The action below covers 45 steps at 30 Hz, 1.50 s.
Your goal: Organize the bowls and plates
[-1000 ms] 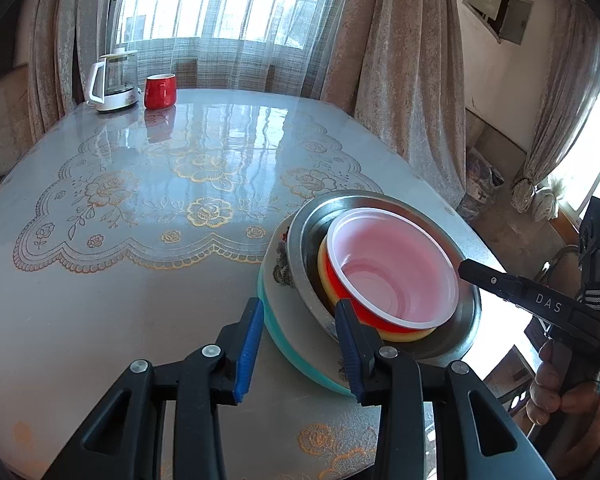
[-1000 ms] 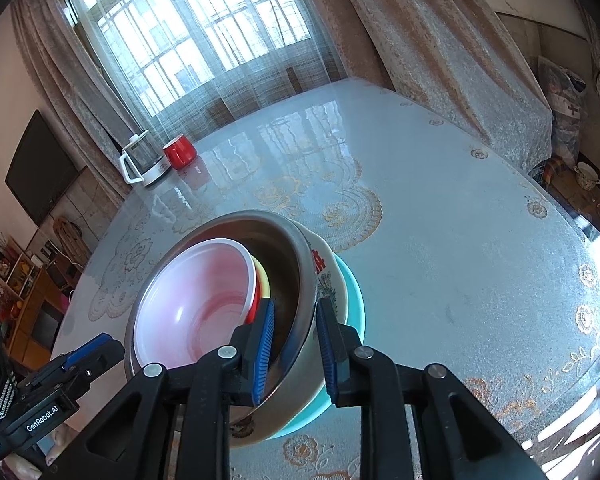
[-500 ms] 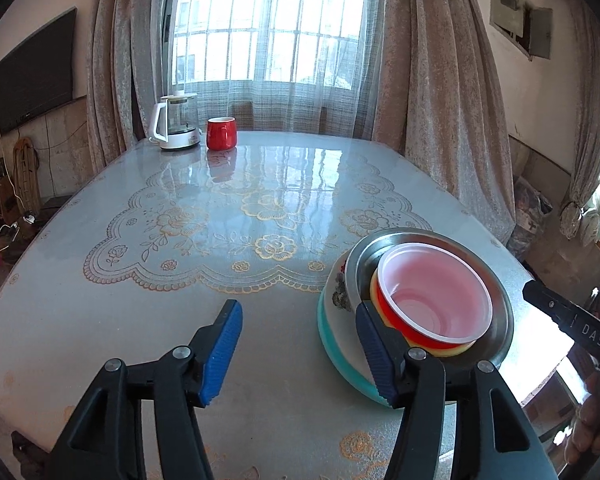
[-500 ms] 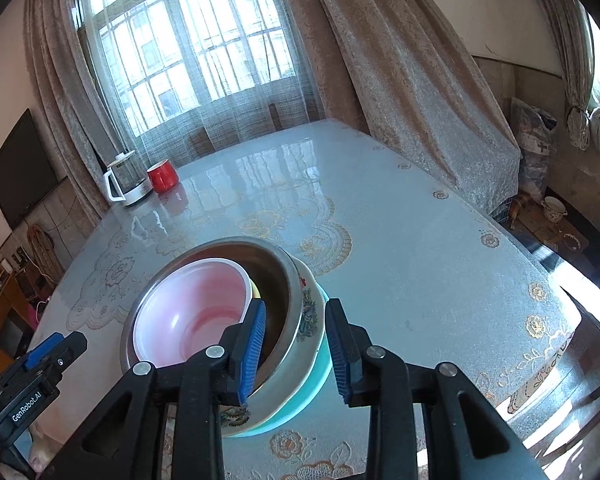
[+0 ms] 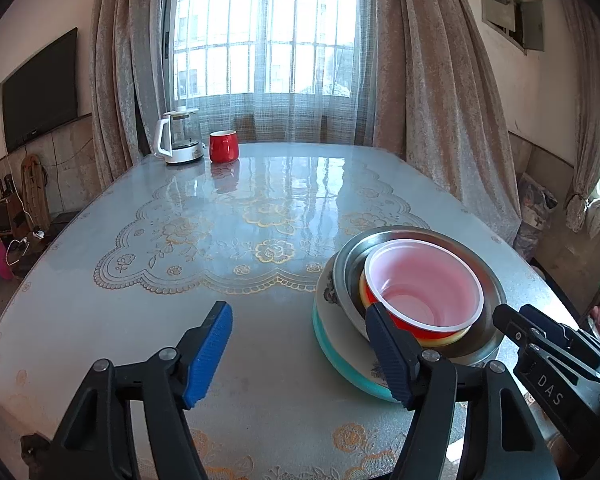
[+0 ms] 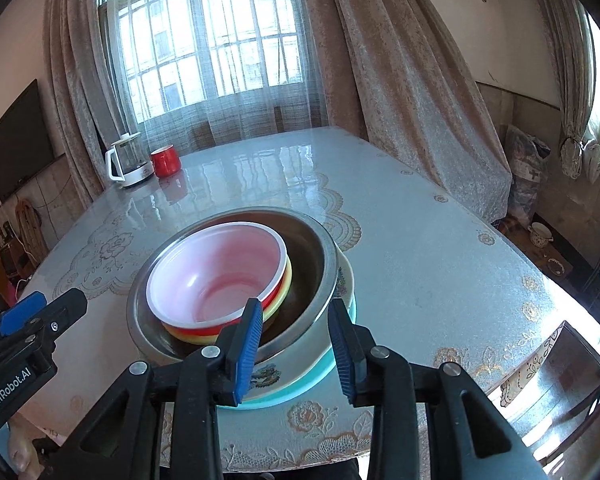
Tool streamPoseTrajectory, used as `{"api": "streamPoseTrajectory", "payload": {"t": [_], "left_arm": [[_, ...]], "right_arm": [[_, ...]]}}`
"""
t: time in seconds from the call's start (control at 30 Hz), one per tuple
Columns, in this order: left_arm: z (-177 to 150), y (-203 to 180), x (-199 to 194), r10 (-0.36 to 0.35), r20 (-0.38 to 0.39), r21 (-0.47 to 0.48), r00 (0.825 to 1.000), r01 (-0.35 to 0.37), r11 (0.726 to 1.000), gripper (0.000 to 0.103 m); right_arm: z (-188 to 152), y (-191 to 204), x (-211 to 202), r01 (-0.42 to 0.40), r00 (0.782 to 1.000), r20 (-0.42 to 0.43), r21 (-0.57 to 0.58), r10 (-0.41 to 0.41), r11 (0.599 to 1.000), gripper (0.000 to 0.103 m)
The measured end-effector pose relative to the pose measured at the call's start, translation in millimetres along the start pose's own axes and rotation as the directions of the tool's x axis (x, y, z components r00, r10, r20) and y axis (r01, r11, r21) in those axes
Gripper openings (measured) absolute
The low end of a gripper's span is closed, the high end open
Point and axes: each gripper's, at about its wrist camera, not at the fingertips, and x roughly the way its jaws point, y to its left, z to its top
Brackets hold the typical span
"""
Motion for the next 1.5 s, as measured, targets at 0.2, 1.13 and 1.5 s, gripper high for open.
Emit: {"api": "streamPoseTrajectory", "payload": {"t": [0.2,1.13,1.5], "left_arm": [[-0.2,-0.9,0.8,0.002,-0.007,0.000,1.000,-0.002,1.000,0.073],[0.0,-1.0,1.2,0.015,-0.008,0.002,1.000,-0.015,1.000,0.083],[1.7,0.1,3.5,0.011,-0.010,-0.009,1.000,-0.011,1.000,0.083]], "right_arm": [[-2.6,2.7,0.8,-0.003,1.000,-0.002,-0.010,0.002,1.000,0.035],[0.8,9.5,-0.5,-0.018,1.000,0.012,-0.029,0.019,0.999,0.035],[1.4,9.6,1.8,-0.024,1.000,0.008,-0.030,0.024,0.999,0.035]]}}
